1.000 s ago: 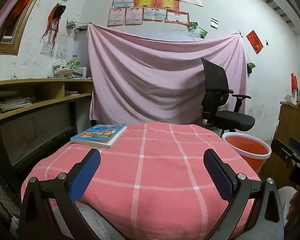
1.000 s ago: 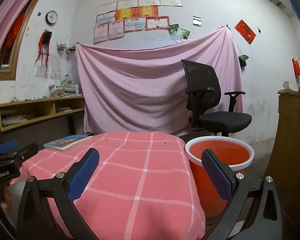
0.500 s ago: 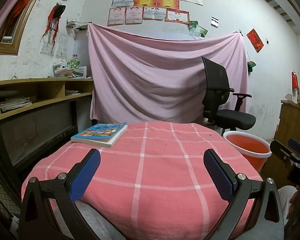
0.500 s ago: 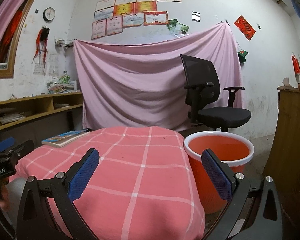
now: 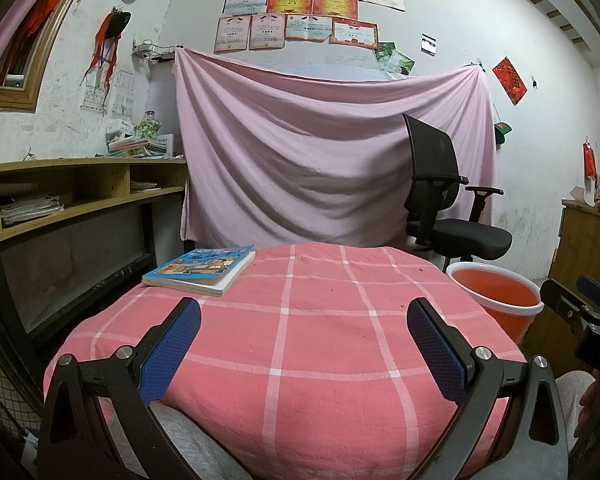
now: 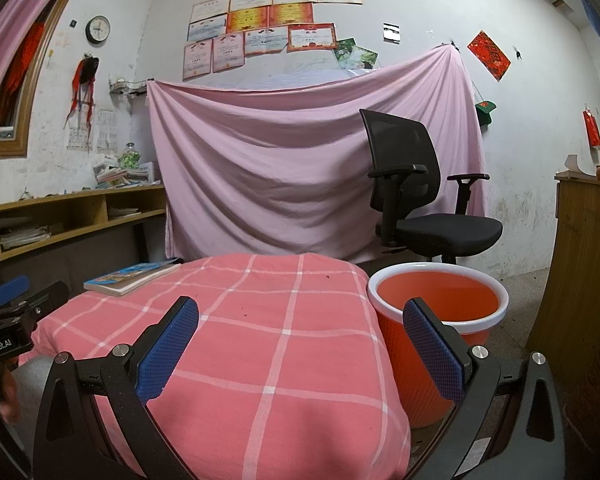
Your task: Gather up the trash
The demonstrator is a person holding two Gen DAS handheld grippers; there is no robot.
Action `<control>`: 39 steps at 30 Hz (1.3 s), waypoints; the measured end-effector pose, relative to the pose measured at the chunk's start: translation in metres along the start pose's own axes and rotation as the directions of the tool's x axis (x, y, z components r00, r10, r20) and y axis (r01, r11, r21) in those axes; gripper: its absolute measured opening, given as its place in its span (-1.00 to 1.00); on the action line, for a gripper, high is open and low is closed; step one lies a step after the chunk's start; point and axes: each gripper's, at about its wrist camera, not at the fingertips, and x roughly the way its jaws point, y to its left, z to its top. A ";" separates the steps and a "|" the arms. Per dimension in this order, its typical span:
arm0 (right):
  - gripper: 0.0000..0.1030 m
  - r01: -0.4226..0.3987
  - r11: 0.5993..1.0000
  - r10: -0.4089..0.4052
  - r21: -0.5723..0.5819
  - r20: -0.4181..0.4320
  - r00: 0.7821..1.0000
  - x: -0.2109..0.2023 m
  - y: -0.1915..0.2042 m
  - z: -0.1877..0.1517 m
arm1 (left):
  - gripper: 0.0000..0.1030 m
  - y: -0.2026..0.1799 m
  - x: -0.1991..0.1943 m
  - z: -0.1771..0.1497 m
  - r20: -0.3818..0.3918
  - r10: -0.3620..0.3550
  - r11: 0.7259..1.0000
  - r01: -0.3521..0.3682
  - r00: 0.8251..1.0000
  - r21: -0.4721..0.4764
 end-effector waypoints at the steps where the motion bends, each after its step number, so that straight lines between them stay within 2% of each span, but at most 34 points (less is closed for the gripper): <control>1: 1.00 0.000 1.000 0.000 0.000 0.000 1.000 0.000 0.000 0.000 | 0.96 0.000 0.000 0.000 0.000 0.000 1.000 0.000 1.000 0.000; 39: 1.00 0.000 1.000 0.000 0.001 -0.003 1.000 -0.001 0.003 0.000 | 0.96 0.002 0.000 0.000 -0.002 0.000 1.000 0.000 1.000 0.003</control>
